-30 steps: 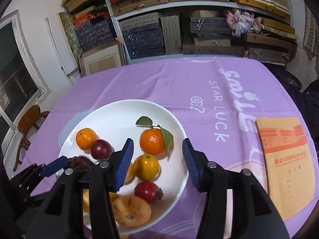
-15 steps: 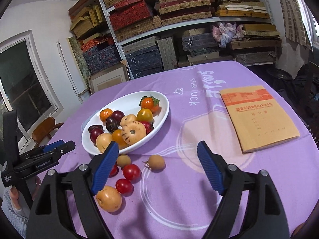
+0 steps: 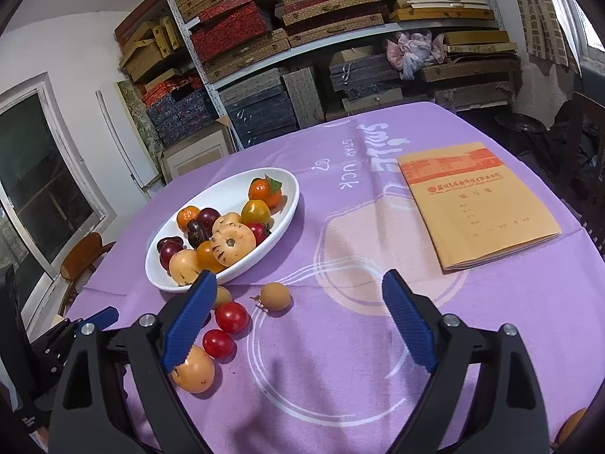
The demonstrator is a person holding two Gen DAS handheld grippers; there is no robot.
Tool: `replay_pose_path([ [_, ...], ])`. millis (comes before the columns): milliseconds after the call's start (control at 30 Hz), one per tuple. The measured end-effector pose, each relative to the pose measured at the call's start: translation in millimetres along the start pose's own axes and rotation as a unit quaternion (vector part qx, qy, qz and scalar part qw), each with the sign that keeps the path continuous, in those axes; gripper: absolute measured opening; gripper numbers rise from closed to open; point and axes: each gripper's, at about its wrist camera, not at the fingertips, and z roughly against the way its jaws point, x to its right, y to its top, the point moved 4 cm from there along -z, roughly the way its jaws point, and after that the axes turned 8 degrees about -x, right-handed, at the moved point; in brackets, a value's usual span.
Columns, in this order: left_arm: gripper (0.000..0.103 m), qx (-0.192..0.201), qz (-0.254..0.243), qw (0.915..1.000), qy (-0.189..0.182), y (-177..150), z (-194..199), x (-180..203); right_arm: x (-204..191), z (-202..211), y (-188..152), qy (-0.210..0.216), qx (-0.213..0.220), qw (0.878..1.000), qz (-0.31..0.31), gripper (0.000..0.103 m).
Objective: Organize fruits
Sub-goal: 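Move both tools toward the remaining cherry tomatoes and small tan fruits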
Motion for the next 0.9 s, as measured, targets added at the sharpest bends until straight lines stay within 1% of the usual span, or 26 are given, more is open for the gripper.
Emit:
replay_pose_path([
  [200, 0.073, -0.007, -0.007, 0.9999, -0.004, -4, -3, 7, 1, -1, 0, -0.002, -0.001, 1.0, 0.0, 0.089],
  [267, 0.075, -0.008, -0.01, 0.9999, -0.005, -5, -3, 9, 1, -2, 0, -0.003, -0.003, 1.0, 0.0, 0.089],
  [333, 0.083, -0.01, -0.015, 0.9998, -0.007, -7, -4, 13, 1, -2, 0, -0.003, -0.002, 1.0, 0.0, 0.089],
  [433, 0.085, -0.012, -0.025, 0.9996, -0.002, -12, -6, 15, 2, -4, -1, -0.005, -0.002, 1.0, -0.002, 0.09],
  [533, 0.085, -0.026, -0.031, 0.9992, -0.006, -19, -10, 14, 4, -5, -1, -0.007, -0.002, 1.0, -0.005, 0.09],
  [633, 0.087, -0.029, -0.032, 0.9991, -0.003, -25, -11, 8, 5, -4, -2, -0.004, -0.003, 1.0, -0.009, 0.09],
  [733, 0.087, -0.036, -0.019, 0.9992, -0.005, -26, -12, -4, 5, -4, -2, -0.004, -0.002, 1.0, -0.009, 0.09],
  [867, 0.087, -0.044, 0.015, 0.9989, -0.002, -13, -21, -23, 4, -4, -2, -0.002, -0.004, 1.0, -0.007, 0.09],
  [900, 0.087, -0.044, 0.02, 0.9988, -0.006, -8, -23, -26, 3, -4, -2, -0.002, -0.003, 1.0, -0.005, 0.09],
])
